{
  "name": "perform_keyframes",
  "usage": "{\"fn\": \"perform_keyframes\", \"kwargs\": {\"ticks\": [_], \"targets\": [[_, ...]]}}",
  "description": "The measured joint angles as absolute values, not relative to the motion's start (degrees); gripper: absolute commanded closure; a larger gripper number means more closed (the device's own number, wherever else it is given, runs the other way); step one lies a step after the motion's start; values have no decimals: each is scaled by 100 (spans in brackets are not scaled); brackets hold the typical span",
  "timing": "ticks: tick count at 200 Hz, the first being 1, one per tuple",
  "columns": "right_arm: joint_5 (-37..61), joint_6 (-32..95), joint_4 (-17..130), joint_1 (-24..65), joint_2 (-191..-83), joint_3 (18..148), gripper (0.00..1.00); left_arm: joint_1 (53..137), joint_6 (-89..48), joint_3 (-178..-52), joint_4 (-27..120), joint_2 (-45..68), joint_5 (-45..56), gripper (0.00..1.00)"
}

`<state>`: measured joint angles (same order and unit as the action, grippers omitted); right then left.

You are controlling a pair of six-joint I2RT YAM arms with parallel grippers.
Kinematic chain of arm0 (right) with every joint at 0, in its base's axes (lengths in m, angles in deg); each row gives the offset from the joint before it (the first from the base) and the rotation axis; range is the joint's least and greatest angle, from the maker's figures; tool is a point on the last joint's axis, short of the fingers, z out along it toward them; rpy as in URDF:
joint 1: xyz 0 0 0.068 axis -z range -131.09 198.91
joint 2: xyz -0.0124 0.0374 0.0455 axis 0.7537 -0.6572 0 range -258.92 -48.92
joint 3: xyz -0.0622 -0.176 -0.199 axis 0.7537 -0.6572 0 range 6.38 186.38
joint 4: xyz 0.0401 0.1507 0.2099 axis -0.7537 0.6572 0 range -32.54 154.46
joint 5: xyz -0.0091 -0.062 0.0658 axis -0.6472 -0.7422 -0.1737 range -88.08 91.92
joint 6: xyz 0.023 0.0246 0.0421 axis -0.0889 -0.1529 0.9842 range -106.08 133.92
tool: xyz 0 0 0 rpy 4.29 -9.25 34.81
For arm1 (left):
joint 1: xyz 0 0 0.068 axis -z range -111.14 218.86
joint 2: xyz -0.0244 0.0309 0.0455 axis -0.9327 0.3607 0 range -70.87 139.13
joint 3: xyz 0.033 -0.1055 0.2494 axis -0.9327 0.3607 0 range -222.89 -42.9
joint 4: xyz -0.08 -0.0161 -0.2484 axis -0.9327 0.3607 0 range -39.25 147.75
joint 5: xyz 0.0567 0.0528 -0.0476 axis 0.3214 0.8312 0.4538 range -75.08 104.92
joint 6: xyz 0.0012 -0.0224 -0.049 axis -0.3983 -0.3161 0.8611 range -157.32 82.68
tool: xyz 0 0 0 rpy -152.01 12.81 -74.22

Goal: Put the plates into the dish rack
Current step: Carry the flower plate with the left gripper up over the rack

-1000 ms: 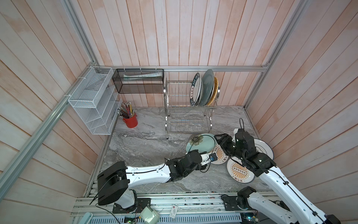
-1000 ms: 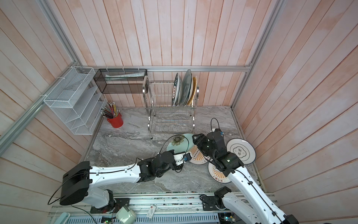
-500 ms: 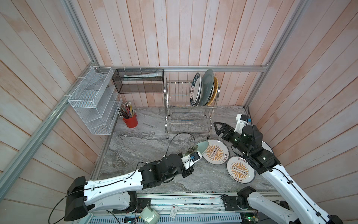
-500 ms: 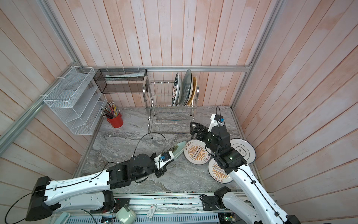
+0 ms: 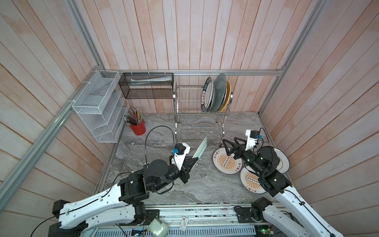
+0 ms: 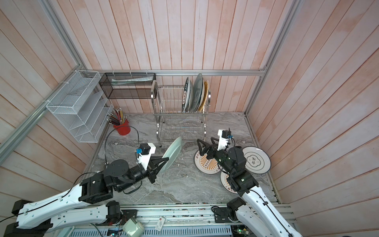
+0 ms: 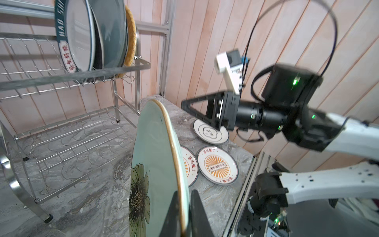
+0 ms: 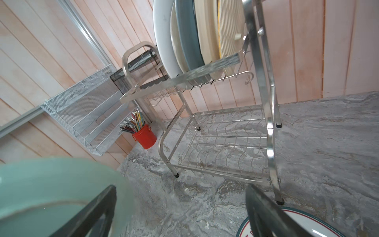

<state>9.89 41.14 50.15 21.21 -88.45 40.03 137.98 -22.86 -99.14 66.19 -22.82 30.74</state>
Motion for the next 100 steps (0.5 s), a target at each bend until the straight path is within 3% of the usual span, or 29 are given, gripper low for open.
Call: {"fn": "perform_keyframes", "kwargs": {"ticks": [68, 100], "targets": [[2034, 3935, 3138, 2119, -8668, 2547, 2, 13757, -2321, -12155, 6469, -1480, 3970, 100], [2333, 3926, 2443, 1990, -8670, 2069, 2, 12837, -2242, -13407, 6466, -483, 3513, 100]]}}
